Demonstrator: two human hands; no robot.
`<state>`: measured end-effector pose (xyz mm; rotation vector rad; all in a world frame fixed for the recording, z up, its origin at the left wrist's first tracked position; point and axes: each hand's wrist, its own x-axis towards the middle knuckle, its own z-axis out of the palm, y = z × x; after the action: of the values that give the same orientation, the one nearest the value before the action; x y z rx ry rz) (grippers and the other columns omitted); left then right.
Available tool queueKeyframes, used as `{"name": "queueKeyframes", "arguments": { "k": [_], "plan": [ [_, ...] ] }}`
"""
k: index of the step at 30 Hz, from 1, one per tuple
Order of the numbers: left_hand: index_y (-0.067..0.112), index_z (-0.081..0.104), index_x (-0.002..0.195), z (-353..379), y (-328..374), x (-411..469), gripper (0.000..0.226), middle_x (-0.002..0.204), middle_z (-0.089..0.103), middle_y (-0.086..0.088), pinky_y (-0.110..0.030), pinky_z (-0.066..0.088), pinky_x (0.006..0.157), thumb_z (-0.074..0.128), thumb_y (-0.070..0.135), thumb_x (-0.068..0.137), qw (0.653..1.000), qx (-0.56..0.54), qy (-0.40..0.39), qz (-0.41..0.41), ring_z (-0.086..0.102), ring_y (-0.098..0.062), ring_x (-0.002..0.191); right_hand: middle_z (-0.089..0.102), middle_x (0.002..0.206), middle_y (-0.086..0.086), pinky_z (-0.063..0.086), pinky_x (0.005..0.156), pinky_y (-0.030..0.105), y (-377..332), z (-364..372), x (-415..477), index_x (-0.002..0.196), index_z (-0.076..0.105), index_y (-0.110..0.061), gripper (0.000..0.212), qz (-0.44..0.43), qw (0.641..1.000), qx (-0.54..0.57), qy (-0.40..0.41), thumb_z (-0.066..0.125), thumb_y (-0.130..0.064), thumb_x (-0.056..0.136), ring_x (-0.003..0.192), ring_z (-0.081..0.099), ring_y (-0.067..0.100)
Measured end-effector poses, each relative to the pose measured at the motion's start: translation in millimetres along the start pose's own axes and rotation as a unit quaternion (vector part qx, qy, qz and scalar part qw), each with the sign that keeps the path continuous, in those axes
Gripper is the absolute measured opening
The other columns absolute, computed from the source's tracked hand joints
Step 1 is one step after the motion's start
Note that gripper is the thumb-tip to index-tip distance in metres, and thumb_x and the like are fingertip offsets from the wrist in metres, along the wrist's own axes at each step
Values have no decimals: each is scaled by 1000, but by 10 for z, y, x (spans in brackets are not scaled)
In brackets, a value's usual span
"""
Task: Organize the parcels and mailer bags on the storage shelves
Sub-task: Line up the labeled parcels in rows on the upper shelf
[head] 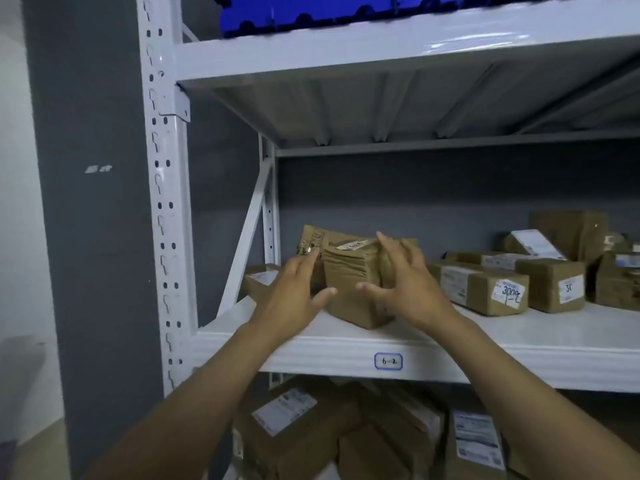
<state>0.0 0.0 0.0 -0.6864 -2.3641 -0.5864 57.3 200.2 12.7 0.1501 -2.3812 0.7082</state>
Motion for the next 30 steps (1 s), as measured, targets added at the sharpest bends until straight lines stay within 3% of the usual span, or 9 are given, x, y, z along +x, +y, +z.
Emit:
{"name": "queueKeyframes", "arguments": {
  "k": [5,11,15,18,21,23,25,27,30],
  "plan": [
    [38,7,152,198,-129,354,83,152,35,5,-45,39,109,58,53,88,989,-143,-26,2,40,-15,135,35,150,-3,43,101,42,180,110,249,144,16,-51,88,-29,999,36,-5,69,-59,74,130,44,21],
    [38,17,151,192,-150,463,114,130,47,28,-39,43,106,70,76,57,928,-373,-10,-9,49,-6,128,50,132,-14,49,96,31,242,99,363,129,35,-47,74,-71,979,190,-28,80,-24,74,110,58,5],
    [35,23,150,-3,-192,491,108,144,45,15,-34,40,109,75,60,58,903,-426,-56,9,45,-6,131,53,132,-10,50,97,35,280,21,354,130,40,-42,80,-85,938,326,-79,74,5,75,114,60,11],
    [37,26,149,-74,-179,483,105,139,50,15,-34,41,108,79,49,58,902,-422,-89,29,49,-1,127,50,140,-9,48,100,31,243,-25,343,138,38,-39,87,-94,918,367,-113,69,14,75,123,54,11],
    [38,22,148,-40,-162,449,104,129,52,23,-31,43,105,83,35,64,909,-413,-51,22,51,-1,122,43,147,-14,45,105,38,143,17,326,142,34,-45,84,-71,950,297,-60,67,4,83,131,47,9],
    [37,25,145,20,-144,417,95,125,53,22,-30,45,103,84,27,70,916,-401,-7,10,52,-2,120,45,145,-14,45,105,41,95,102,316,141,38,-44,68,-30,978,205,37,65,-10,89,130,47,10],
    [32,31,138,107,-103,361,89,127,54,13,-23,45,100,85,27,68,918,-395,41,-1,52,-4,119,57,133,-14,47,101,40,36,181,291,130,54,-39,42,15,975,197,100,60,-21,92,120,54,9],
    [30,31,132,180,-32,270,85,130,50,8,-9,42,92,85,28,67,919,-389,64,-4,49,-3,119,64,118,-16,48,97,41,-63,211,240,112,66,-35,26,76,957,268,81,50,-32,92,113,57,9],
    [31,22,128,225,90,124,81,121,44,18,3,40,74,82,26,73,917,-398,15,-1,48,3,109,65,114,-13,49,91,39,-143,161,144,114,63,-35,30,119,930,348,22,45,-49,94,110,57,10]
  ]
}}
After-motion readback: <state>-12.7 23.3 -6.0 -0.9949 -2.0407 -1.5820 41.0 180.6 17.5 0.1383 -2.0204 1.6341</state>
